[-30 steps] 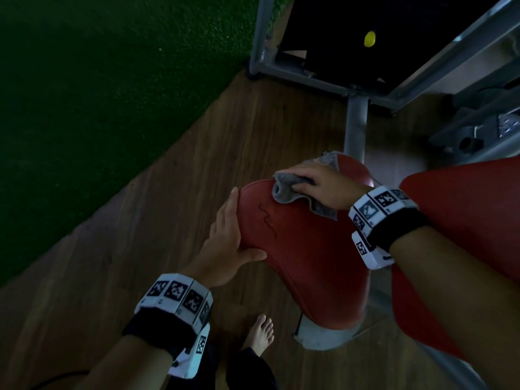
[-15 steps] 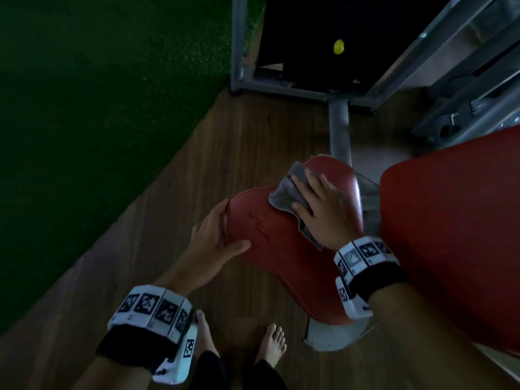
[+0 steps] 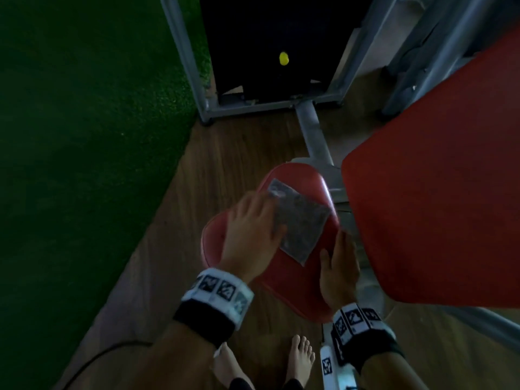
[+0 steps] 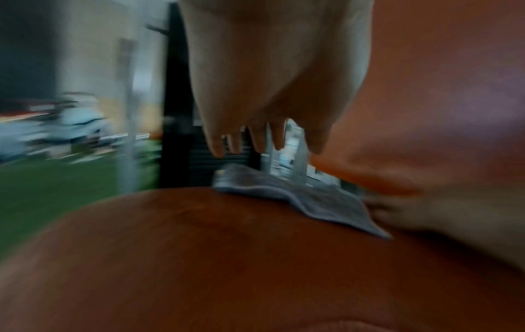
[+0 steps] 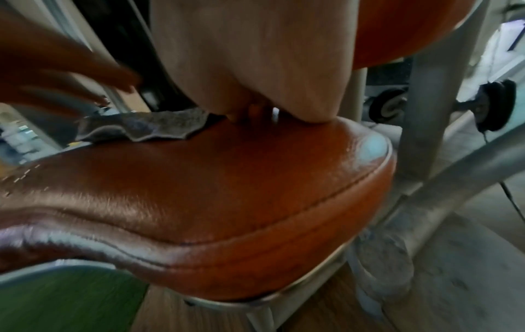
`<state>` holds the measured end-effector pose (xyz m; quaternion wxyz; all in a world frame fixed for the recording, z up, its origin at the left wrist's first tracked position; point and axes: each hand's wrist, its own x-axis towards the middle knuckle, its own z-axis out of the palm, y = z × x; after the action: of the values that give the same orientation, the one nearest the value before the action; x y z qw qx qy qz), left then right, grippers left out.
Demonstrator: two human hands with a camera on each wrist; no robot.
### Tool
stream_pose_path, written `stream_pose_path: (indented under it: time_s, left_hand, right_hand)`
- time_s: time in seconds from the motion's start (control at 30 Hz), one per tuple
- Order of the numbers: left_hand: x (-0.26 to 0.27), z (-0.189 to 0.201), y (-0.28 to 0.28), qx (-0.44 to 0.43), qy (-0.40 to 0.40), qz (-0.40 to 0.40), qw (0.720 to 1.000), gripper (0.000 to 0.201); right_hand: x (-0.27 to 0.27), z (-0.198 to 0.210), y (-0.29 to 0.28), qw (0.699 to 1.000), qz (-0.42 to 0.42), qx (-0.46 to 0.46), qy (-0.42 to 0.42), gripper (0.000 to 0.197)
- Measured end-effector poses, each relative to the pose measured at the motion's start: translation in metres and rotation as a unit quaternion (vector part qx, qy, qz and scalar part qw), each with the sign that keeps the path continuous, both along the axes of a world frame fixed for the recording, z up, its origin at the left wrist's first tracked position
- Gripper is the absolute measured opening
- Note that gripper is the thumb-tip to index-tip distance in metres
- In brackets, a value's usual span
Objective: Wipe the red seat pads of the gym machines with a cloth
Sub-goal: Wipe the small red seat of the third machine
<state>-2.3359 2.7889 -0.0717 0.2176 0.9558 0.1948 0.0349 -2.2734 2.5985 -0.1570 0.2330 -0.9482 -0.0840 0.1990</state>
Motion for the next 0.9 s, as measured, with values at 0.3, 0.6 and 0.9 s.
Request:
stream_pose_path:
  time_s: [0.3, 0.6, 0.9]
  left_hand:
    - [0.047, -0.045, 0.005, 0.152, 0.19, -0.27, 0.932, 0.068]
    - [0.002, -0.043, 0.101, -0.239, 0.197, -0.018, 0.951, 0.052]
    - [-0.017, -0.054, 0.106, -0.293, 0.149, -0.031, 0.944, 0.055]
  right_hand:
    - [0.007, 0.003, 0.001, 0.999, 0.013, -0.018, 0.033, 0.069]
    - [0.012, 0.009, 0.001, 0.997, 0.012, -0.013, 0.081, 0.071]
    - [0.012, 0.005, 0.0, 0.997, 0.009, 0.003, 0.081, 0.072]
